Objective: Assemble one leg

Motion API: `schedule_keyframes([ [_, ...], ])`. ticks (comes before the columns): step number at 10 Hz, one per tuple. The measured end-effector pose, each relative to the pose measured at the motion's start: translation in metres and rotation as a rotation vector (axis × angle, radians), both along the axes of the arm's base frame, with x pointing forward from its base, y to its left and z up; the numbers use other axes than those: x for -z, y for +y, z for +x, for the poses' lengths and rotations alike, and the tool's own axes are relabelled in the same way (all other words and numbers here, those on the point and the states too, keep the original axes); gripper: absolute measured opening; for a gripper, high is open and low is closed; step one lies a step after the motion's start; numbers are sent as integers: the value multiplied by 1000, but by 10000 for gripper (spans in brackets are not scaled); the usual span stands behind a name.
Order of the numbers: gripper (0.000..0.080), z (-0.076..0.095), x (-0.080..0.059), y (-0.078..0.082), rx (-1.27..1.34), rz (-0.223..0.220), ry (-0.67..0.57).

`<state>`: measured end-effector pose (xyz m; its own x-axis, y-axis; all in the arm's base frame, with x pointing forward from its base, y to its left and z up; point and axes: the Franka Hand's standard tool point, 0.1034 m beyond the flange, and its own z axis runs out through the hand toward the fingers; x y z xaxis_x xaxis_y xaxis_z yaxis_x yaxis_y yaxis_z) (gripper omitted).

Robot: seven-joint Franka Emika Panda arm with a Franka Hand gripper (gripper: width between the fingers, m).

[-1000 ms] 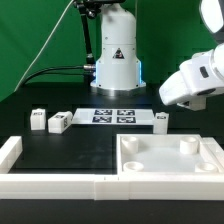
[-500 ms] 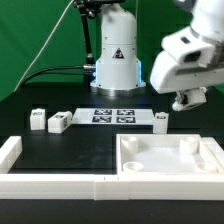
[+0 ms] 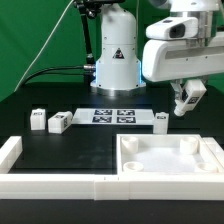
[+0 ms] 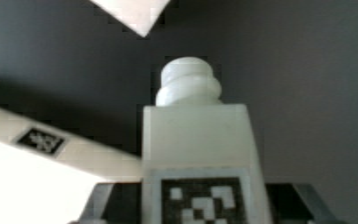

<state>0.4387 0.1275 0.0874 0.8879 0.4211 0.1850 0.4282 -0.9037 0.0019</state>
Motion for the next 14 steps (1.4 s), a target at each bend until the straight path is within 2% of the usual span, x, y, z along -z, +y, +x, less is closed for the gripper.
schedule_keyframes([
  [1,287,-8,2,-4,-7,-12,31],
  [4,287,25,-8,-10,0,-7,23],
  [6,287,66,-22,-13,1,-7,36],
  [8,287,105,-24,-22,16,-8,74],
  [9,287,117,-25,-24,23,-8,97],
  [14,287,114,-23,-22,22,-7,89],
])
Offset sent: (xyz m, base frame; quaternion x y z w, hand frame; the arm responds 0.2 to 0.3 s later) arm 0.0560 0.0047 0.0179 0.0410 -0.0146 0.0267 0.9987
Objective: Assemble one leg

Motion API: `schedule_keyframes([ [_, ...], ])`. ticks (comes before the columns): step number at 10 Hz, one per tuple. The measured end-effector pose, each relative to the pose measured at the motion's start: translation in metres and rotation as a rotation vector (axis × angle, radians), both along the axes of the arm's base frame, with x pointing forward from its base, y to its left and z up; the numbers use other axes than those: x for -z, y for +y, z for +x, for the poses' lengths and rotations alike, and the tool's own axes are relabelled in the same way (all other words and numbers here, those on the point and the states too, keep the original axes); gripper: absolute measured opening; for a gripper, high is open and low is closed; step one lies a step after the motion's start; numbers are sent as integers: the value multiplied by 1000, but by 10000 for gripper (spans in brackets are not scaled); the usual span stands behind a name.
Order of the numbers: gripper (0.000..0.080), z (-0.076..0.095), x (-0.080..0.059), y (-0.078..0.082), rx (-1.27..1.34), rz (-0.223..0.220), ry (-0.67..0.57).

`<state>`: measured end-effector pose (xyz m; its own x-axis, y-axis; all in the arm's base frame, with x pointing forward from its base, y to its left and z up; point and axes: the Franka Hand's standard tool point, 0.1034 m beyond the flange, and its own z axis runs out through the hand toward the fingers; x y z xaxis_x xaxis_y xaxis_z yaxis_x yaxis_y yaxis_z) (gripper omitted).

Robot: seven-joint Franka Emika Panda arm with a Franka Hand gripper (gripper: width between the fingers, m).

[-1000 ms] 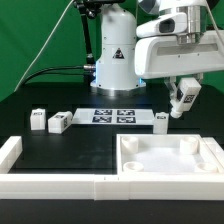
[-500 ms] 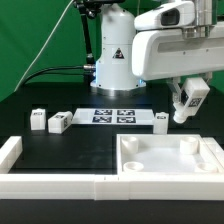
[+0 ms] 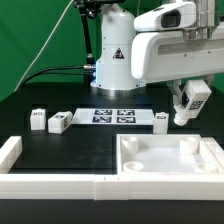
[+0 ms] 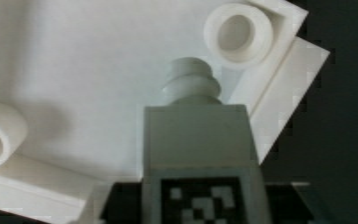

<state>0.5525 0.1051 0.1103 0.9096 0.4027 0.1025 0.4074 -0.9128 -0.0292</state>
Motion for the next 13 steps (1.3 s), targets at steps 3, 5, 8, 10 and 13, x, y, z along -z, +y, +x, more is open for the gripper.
schedule_keyframes([
  [3,287,-11,-4,9,177,24,-16],
  [5,287,2,-1,17,264,54,0],
  [8,287,7,1,20,285,85,-43],
  [10,287,15,-2,19,293,112,-154],
  [13,287,8,7,17,280,121,-221],
])
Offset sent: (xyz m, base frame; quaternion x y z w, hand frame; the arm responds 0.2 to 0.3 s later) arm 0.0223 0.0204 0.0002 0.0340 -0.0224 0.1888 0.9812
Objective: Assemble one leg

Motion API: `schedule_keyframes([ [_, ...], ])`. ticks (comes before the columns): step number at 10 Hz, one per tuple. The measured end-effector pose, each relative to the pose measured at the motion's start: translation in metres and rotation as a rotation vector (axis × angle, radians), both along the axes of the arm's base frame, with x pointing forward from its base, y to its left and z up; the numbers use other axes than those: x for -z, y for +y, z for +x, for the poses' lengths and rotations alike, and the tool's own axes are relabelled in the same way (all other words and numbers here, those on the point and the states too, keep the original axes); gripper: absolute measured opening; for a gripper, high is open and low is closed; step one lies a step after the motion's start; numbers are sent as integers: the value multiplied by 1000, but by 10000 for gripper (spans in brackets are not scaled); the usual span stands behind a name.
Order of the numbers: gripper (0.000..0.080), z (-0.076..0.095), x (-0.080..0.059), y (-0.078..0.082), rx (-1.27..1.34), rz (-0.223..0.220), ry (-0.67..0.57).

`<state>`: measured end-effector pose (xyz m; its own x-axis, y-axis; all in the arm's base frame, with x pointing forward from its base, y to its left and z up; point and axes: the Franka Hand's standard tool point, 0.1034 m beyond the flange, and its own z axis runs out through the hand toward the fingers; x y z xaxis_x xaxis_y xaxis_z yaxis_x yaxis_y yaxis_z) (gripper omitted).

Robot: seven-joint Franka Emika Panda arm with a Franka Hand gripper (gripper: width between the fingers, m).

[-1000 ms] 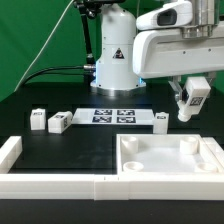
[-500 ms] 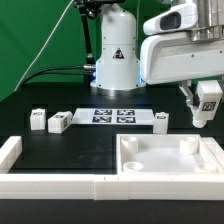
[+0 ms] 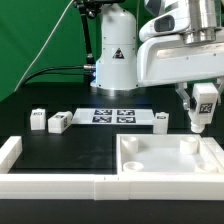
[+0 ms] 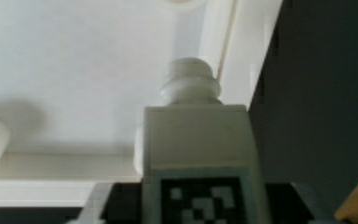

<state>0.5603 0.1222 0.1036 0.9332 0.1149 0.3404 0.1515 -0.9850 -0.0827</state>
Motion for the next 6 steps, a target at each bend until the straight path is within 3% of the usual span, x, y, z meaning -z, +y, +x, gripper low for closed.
schedule_keyframes([
  [6,287,34,2,-7,-34,-11,-65],
])
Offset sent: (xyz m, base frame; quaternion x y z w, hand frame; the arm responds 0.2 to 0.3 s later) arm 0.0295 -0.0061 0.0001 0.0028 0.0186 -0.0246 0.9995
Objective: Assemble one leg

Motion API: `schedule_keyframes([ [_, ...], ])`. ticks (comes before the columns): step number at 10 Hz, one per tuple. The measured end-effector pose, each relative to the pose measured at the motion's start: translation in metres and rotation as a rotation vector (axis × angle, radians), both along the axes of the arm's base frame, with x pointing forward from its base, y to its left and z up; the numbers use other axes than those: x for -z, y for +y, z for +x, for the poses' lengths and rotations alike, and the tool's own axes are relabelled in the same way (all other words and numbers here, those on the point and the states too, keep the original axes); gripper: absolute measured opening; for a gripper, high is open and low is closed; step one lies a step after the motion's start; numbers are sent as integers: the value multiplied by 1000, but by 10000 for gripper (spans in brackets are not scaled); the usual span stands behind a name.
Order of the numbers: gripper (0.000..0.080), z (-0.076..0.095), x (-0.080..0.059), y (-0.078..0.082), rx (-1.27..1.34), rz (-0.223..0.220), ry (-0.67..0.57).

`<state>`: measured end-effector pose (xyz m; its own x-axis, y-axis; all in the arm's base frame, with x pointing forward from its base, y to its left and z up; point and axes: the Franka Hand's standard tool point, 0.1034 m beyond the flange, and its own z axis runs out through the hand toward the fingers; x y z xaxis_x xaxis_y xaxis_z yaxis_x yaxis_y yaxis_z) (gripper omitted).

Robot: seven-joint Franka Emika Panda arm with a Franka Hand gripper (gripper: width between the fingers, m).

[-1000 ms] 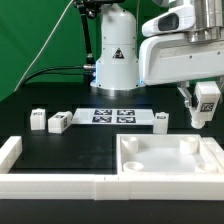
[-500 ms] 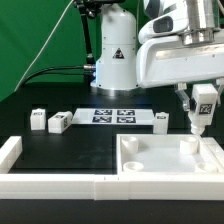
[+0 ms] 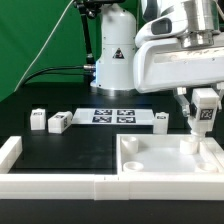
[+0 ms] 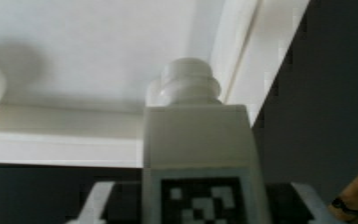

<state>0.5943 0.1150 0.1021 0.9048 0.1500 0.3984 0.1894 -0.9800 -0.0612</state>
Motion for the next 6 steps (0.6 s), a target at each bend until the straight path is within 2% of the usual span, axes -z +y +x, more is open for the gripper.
schedule_keyframes([
  [1,287,7,1,-2,-19,-9,-9],
  [5,287,7,3,-1,-22,-9,-6],
  [6,287,16,5,-1,-31,-12,-3],
])
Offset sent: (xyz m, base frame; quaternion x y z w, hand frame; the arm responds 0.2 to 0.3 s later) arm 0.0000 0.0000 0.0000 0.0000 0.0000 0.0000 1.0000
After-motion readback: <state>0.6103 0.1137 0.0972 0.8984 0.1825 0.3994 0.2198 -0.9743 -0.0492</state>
